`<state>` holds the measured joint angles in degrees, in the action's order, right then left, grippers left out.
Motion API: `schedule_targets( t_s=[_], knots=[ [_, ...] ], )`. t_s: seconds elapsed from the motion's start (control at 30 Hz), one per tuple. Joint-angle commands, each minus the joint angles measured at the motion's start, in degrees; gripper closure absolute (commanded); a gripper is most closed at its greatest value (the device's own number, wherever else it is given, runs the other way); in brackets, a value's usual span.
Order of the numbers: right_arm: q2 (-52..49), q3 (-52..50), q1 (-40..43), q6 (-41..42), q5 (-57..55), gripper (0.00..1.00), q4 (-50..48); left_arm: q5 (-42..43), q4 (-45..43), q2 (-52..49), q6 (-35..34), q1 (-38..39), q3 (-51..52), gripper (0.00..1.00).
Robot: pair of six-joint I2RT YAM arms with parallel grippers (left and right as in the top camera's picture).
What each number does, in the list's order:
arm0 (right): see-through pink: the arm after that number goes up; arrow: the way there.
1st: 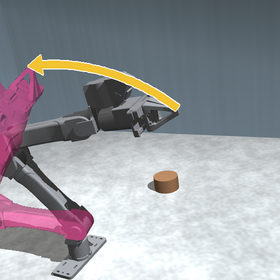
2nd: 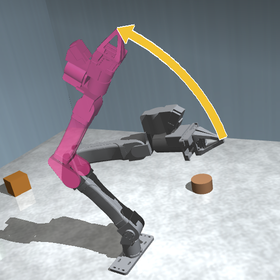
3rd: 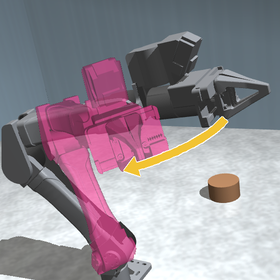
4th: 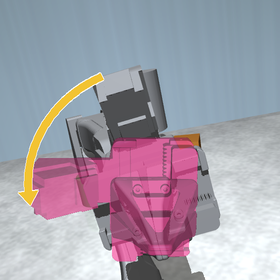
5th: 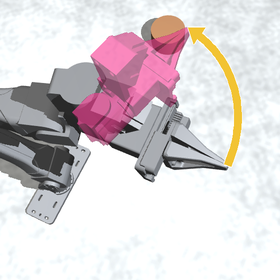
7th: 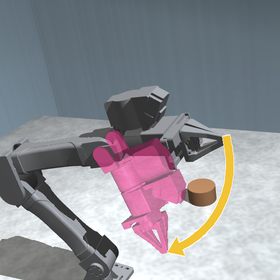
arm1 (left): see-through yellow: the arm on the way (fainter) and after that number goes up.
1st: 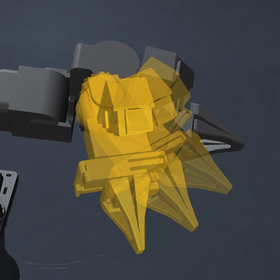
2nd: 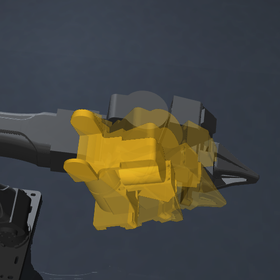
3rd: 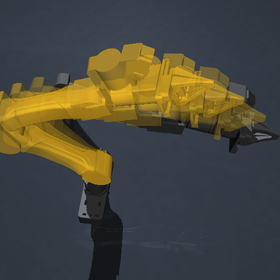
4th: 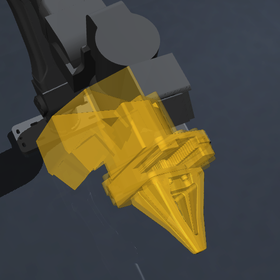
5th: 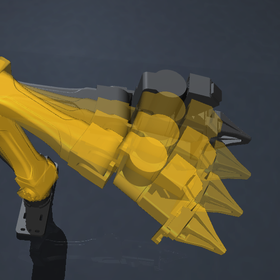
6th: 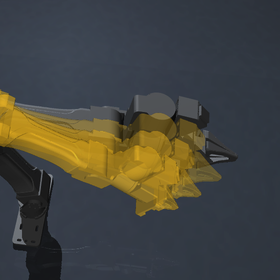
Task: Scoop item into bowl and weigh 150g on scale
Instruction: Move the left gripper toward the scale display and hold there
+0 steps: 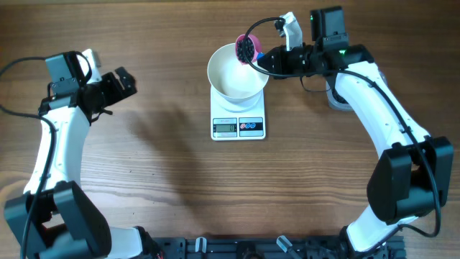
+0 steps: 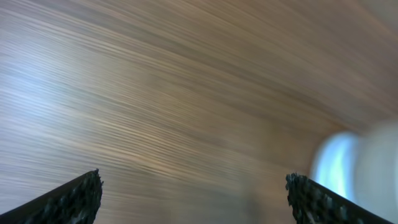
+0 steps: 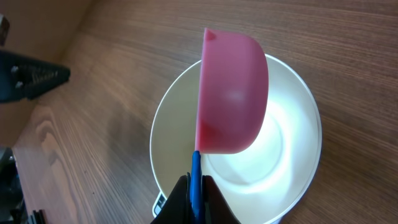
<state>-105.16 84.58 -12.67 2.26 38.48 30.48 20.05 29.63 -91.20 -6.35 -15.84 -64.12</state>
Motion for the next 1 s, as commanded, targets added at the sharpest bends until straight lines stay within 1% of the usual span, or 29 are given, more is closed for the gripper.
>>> schedule_targets(
  t_s=[0.0,0.07,0.1,0.17,0.2,0.27,0.37,0.43,0.5,0.57,0.7,0.97],
  knots=[
    [1.99,1.55,-0.17,-0.76,0.11,0.96,-0.04,20.96,5.99,4.00,11.13,3.02,-0.13,0.00],
    [1.99,1.55,-0.17,-0.76,0.11,0.96,-0.07,20.61,13.40,6.03,15.30,7.19,-0.13,0.00],
    [1.99,1.55,-0.17,-0.76,0.11,0.96,-0.02,19.43,19.45,7.13,18.47,11.43,-0.13,0.00],
    [1.99,1.55,-0.17,-0.74,0.11,0.96,-0.02,14.29,25.29,7.80,21.44,17.79,-0.13,0.00],
    [1.99,1.55,-0.17,-0.74,0.11,0.96,-0.02,10.82,26.53,7.80,21.40,20.48,-0.13,0.00],
    [1.99,1.55,-0.17,-0.76,0.11,0.96,-0.02,4.98,27.19,7.78,21.38,26.43,-0.13,0.00],
    [1.99,1.55,-0.17,-0.74,0.11,0.96,-0.09,-2.05,23.65,7.78,21.38,36.76,-0.13,0.00],
    [1.99,1.55,-0.17,-0.74,0.11,0.96,-0.02,-9.38,22.99,7.78,21.35,42.23,-0.11,0.00],
    [1.99,1.55,-0.17,-0.74,0.11,0.96,-0.02,-14.99,22.75,7.78,20.90,46.12,-0.11,0.00],
    [1.99,1.55,-0.17,-0.72,0.11,0.96,-0.15,-16.13,22.49,7.78,20.87,48.52,-0.09,0.00],
    [1.99,1.55,-0.17,-0.68,0.11,0.96,-0.17,-16.06,21.18,7.56,14.62,48.96,0.04,0.00],
    [1.99,1.55,-0.17,-0.70,0.09,0.96,-0.68,-16.09,16.61,2.36,11.87,49.11,0.11,0.00]
  ],
)
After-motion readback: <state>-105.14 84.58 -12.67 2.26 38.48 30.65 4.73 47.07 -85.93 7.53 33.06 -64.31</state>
